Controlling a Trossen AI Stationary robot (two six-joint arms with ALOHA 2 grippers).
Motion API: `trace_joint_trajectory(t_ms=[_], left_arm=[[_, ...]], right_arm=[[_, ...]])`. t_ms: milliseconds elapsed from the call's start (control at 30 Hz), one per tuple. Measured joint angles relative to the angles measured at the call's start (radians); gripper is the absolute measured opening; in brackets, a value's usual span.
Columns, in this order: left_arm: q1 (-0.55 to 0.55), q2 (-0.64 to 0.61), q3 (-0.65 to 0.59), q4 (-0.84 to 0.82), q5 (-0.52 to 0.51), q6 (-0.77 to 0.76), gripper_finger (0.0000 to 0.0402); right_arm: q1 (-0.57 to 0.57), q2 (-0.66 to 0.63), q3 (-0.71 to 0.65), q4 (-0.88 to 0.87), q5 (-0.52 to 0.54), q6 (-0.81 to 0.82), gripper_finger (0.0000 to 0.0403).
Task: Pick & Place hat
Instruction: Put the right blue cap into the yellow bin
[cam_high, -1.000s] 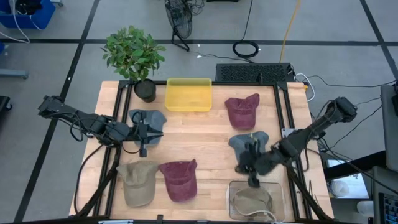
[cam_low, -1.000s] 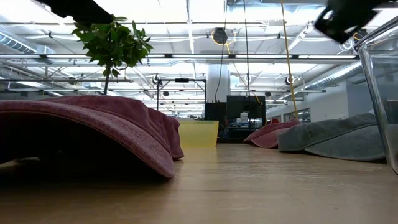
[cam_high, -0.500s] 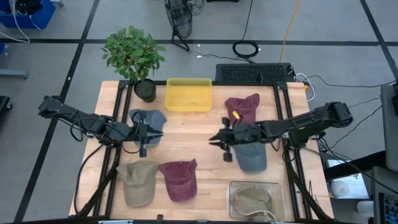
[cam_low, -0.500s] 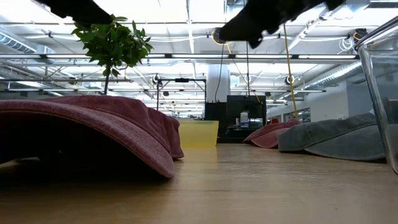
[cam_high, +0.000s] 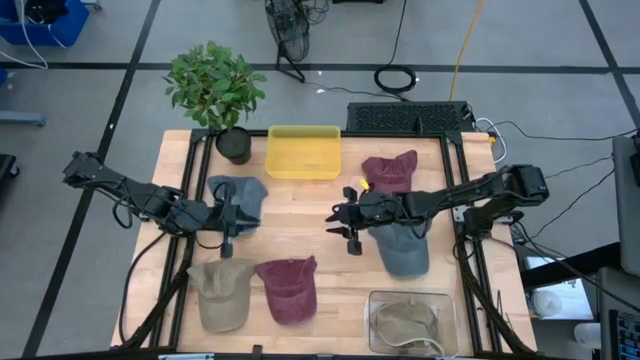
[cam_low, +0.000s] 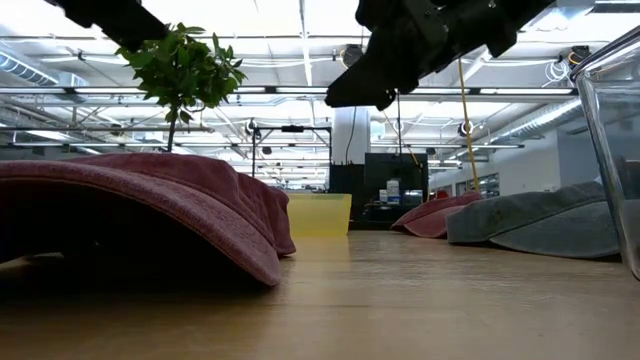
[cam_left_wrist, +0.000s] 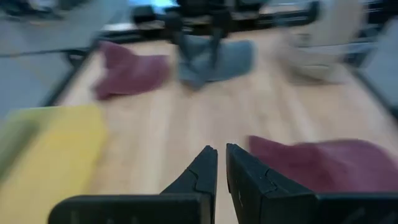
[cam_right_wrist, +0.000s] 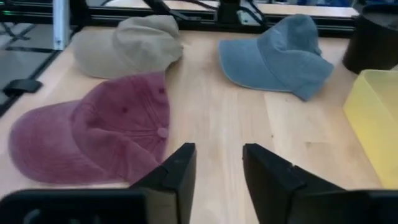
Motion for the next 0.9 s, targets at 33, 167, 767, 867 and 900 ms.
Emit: trace_joint_trajectory(t_ms=[33,167,767,867,900], left_arm=[[-0.008,0.004,0.000,0.002,0.039,-0.008,0.0042],[-0.038,0.039,0.000,0.000,0.096,-0.015,0.0042],[-0.042,0.096,0.000,0.005,0.000,0.000,0.0042],[-0.042,0.088,0.000,0.002,-0.001,-0.004,0.0042],[-0.042,0.087,0.000,0.002,-0.001,-0.010,0.0042]], right_arm=[[0.006,0.000,0.000,0.008,-0.014,-0.001,0.0133],[0.055,0.000,0.000,0.076,-0.044,-0.049,0.0158],[0.104,0.289,0.217,0.138,-0.140,-0.122,0.0149],[0.103,0.334,0.265,0.140,-0.182,-0.110,0.0148],[0.103,0.347,0.279,0.143,-0.192,-0.105,0.0148]])
